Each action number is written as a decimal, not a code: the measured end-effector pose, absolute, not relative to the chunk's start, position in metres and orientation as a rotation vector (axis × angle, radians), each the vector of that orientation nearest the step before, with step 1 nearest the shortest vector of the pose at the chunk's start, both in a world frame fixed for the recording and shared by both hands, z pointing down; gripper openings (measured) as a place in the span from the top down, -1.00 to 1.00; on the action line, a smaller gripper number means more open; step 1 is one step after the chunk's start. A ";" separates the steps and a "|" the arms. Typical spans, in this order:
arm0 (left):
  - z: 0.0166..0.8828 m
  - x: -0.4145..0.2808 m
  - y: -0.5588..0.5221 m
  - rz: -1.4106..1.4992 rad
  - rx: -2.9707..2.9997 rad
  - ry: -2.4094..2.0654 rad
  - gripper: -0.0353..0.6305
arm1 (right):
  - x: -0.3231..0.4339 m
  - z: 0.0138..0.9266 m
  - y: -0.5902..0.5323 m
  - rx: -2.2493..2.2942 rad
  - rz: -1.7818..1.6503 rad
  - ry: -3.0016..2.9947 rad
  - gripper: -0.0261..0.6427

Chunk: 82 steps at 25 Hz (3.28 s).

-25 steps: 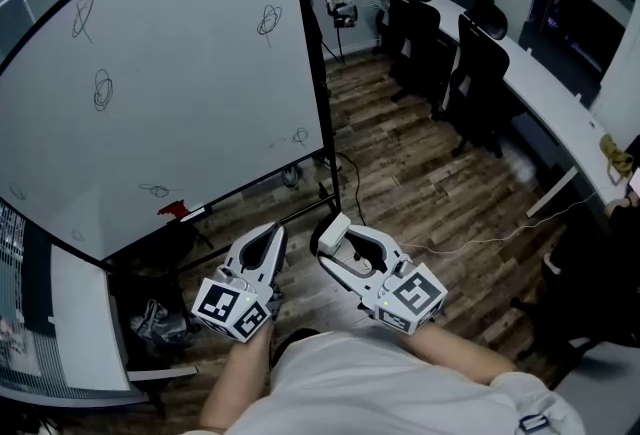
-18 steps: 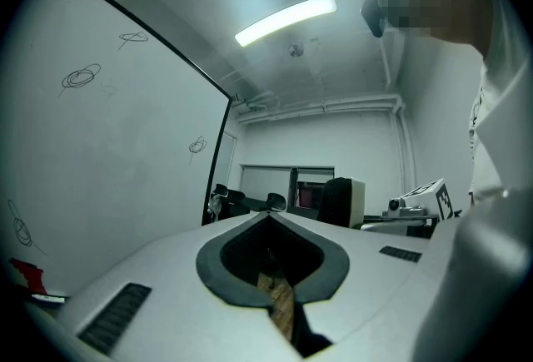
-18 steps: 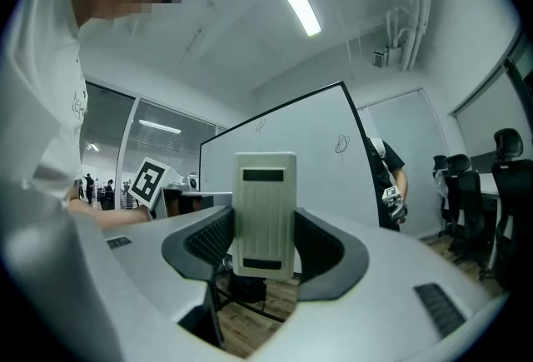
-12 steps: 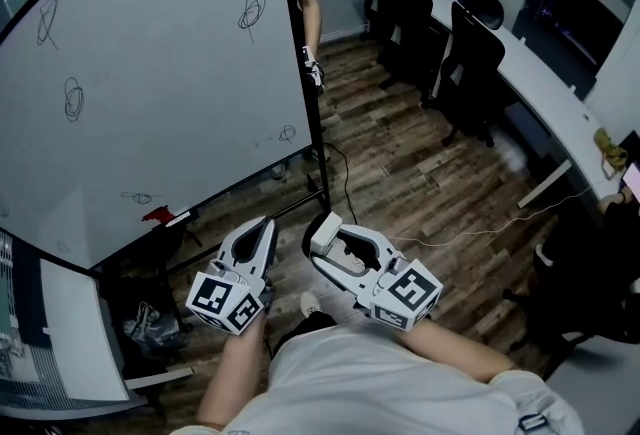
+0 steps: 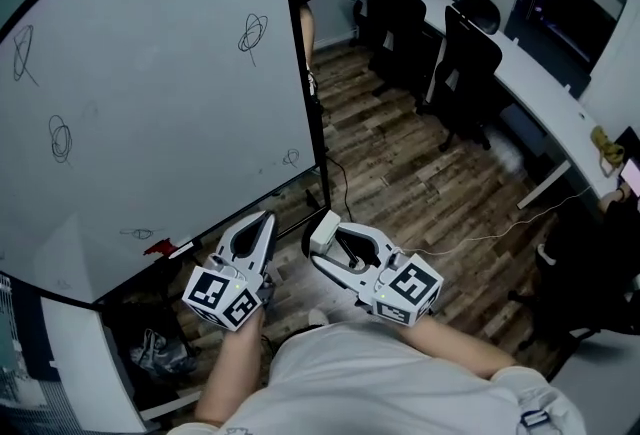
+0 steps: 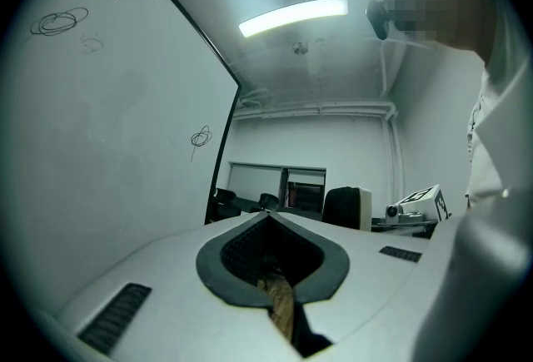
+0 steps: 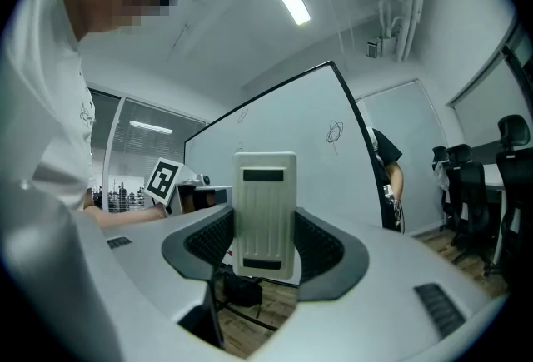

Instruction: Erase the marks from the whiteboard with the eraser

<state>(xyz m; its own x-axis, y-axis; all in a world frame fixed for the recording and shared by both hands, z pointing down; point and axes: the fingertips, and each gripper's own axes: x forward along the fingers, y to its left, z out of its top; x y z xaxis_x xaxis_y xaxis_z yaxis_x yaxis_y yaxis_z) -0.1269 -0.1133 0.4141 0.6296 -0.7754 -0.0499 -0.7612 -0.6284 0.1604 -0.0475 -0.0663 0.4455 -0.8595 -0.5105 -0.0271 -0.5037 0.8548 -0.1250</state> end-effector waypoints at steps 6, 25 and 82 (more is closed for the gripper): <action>0.398 -0.153 -0.159 -0.180 2.761 -1.246 0.88 | -0.076 0.434 -0.117 -0.863 -0.141 2.941 0.21; 0.370 -0.191 -0.219 -0.177 2.822 -1.234 0.88 | -0.120 0.410 -0.188 -0.890 -0.001 2.915 0.21; 0.311 -0.185 -0.333 -0.191 2.708 -1.678 0.88 | -0.130 0.220 -0.392 -0.758 1.254 2.943 0.22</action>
<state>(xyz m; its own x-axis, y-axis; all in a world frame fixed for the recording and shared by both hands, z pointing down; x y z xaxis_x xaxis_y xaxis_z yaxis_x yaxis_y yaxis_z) -0.1853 -0.3327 0.3107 0.4402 -0.8888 -0.1273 -0.8947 -0.4461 0.0208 -0.1298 -0.3919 0.2203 -0.8837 -0.4658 -0.0449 -0.3551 0.6049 0.7127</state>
